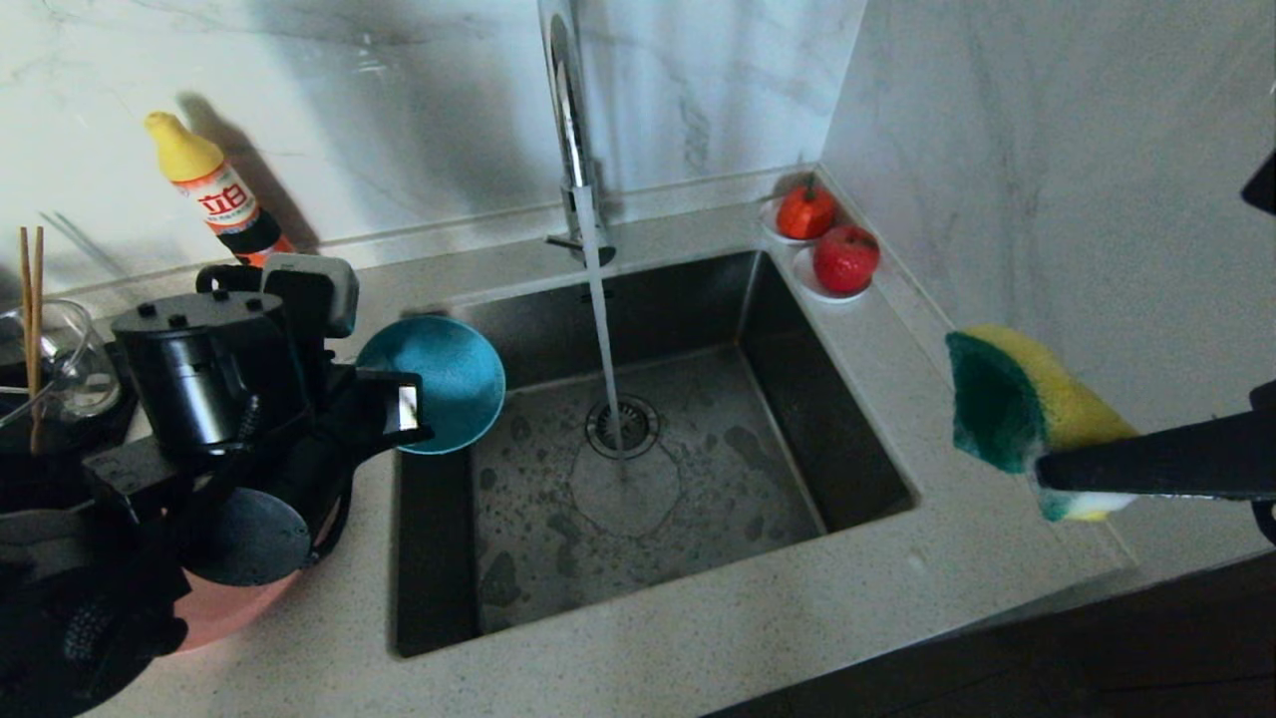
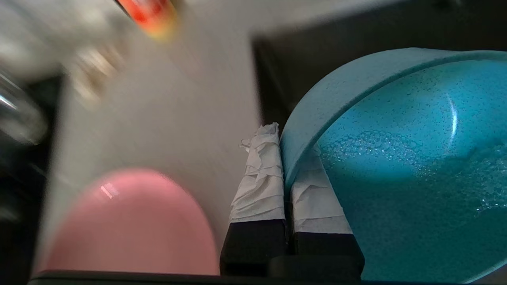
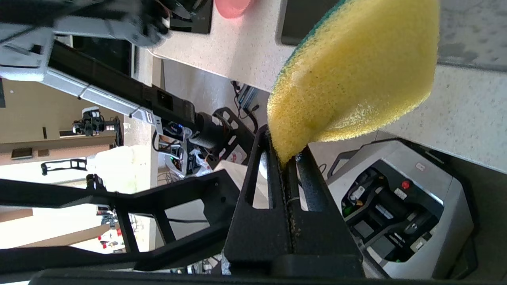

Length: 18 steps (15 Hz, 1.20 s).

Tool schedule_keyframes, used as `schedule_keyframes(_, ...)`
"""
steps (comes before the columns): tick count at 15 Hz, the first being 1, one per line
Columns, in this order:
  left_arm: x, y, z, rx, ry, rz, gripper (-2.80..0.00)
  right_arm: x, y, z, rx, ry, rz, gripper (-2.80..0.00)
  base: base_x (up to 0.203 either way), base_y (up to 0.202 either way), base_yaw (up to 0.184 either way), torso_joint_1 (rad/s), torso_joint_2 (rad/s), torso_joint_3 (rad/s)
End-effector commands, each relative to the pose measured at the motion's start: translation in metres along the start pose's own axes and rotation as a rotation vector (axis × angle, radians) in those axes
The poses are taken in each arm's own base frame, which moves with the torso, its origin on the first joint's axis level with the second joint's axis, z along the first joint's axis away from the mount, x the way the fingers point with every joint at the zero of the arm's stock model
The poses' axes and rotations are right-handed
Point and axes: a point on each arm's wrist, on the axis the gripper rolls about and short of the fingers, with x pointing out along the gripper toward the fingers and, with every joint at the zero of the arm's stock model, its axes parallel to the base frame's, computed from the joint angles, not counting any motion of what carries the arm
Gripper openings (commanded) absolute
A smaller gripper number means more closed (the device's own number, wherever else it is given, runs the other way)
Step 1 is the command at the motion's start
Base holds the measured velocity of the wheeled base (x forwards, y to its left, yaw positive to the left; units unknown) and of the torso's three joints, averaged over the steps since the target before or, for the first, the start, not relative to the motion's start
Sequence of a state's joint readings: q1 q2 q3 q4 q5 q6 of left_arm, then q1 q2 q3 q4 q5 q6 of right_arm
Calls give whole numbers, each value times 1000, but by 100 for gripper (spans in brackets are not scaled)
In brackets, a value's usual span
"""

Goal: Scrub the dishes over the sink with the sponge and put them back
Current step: Place the bowl on the table

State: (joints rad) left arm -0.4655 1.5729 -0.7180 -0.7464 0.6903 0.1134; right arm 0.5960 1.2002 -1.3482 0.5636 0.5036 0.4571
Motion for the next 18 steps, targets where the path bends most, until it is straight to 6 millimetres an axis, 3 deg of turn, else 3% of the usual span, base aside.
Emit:
schedule_keyframes(1, -14, 15, 13, -53, 138, -22, -280, -3, 0, -4, 4, 2, 1, -280, 0, 0, 0, 0, 0, 0)
schedule_keyframes(4, -34, 47, 38, -200, 256, -67, -280, -5, 0, -5, 4, -1, 0, -280, 0, 0, 0, 0, 0, 0)
schedule_keyframes(7, -39, 87, 51, -334, 301, 11, -280, -3, -4, -6, 14, 0, -17, -280, 0, 0, 0, 0, 0, 0)
schedule_keyframes(13, -34, 162, 43, -455, 354, 301, -280, -3, -10, -6, 32, -4, -44, -280, 0, 0, 0, 0, 0, 0)
schedule_keyframes(18, -42, 203, 33, -525, 419, 415, -280, 0, -18, -9, 52, 2, -75, -280, 0, 0, 0, 0, 0, 0)
